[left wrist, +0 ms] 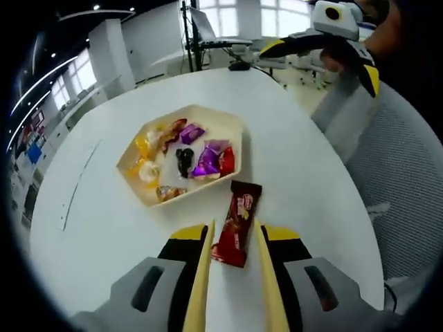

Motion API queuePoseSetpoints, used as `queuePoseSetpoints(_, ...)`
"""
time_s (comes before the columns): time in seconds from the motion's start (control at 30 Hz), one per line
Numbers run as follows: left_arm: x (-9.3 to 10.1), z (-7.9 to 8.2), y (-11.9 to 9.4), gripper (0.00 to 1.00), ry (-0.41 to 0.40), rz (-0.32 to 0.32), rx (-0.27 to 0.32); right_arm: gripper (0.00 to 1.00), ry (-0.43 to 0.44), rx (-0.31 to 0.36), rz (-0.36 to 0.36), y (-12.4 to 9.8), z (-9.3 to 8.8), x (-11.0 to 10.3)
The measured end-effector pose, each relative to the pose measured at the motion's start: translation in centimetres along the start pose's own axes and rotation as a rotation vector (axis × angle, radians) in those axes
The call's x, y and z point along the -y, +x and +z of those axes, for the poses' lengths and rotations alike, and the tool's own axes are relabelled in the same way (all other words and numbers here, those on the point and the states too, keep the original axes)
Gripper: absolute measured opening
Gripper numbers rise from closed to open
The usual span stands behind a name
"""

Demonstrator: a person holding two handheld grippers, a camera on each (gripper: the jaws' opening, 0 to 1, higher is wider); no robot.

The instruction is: Place the target food into the container with the food tongs after gripping and lifting it, then release it inside without dropping or visibly crushing the food.

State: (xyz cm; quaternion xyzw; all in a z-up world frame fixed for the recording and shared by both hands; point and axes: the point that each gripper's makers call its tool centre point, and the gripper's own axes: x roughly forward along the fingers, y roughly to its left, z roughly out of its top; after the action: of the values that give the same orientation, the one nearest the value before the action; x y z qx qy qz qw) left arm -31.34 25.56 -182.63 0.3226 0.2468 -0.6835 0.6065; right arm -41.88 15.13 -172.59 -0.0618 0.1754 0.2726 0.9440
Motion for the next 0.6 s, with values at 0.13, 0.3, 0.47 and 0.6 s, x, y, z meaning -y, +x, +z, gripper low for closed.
queuePoseSetpoints(0.13, 0.8, -0.8, 0.4, 0.27, -0.018, -0.005, -0.030, 0.98, 0.001, -0.003, -0.001, 0.0, -0.1, 0.0)
queuePoseSetpoints(0.3, 1.7, -0.5, 0.0, 0.27, -0.062, -0.006, -0.018, 0.98, 0.005, 0.003, -0.003, 0.0, 0.1, 0.1)
queuePoseSetpoints(0.47, 1.0, -0.9, 0.4, 0.27, -0.087, 0.034, -0.021, 0.98, 0.002, 0.002, 0.001, 0.0, 0.1, -0.1)
queuePoseSetpoints(0.6, 1.2, -1.1, 0.8, 0.24, -0.110, 0.040, -0.029, 0.97, 0.003, -0.001, 0.000, 0.0, 0.0, -0.1)
